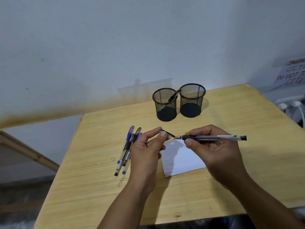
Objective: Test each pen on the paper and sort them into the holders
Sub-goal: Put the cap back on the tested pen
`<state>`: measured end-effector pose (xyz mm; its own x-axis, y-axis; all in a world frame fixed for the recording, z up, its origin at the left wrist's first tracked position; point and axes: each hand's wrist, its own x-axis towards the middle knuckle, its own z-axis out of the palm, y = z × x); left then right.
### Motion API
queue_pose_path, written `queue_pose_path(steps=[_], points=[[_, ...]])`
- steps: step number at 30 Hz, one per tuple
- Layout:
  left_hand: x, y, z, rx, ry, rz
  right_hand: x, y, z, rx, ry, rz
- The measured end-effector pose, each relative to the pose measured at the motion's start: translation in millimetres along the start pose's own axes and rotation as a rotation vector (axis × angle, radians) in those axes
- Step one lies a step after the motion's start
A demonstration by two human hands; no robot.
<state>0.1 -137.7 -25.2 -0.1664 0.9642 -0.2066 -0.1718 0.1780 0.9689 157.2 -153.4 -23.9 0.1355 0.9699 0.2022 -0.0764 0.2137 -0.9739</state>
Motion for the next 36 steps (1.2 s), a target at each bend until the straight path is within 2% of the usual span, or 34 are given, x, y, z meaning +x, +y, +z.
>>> queue_pose_path(steps=[8,12,19,24,28,31,34,36], points=[[-5,-1,3,-0.057,-0.031,-0.022,0,7,1,-0.175,0.033,-0.043],[-6,0,4,-0.125,-0.057,-0.027,-1,9,2,-0.300,0.069,-0.178],[-6,-2,5,-0.239,-0.099,-0.012,1,7,2,-0.310,0.077,-0.270],[-7,-6,6,-0.245,-0.097,-0.010,1,11,5,-0.267,0.055,-0.248],[-1,-6,3,-0.172,-0.080,0.010,4,20,11,-0.111,0.043,-0.168],[3,-6,-1,-0.017,-0.109,0.011,14,19,17,0.067,0.054,-0.016],[12,-4,1,0.123,-0.133,-0.007,31,17,15,0.038,0.096,0.058],[27,-5,2,0.211,-0.093,0.020,48,14,10,0.015,0.094,0.065]])
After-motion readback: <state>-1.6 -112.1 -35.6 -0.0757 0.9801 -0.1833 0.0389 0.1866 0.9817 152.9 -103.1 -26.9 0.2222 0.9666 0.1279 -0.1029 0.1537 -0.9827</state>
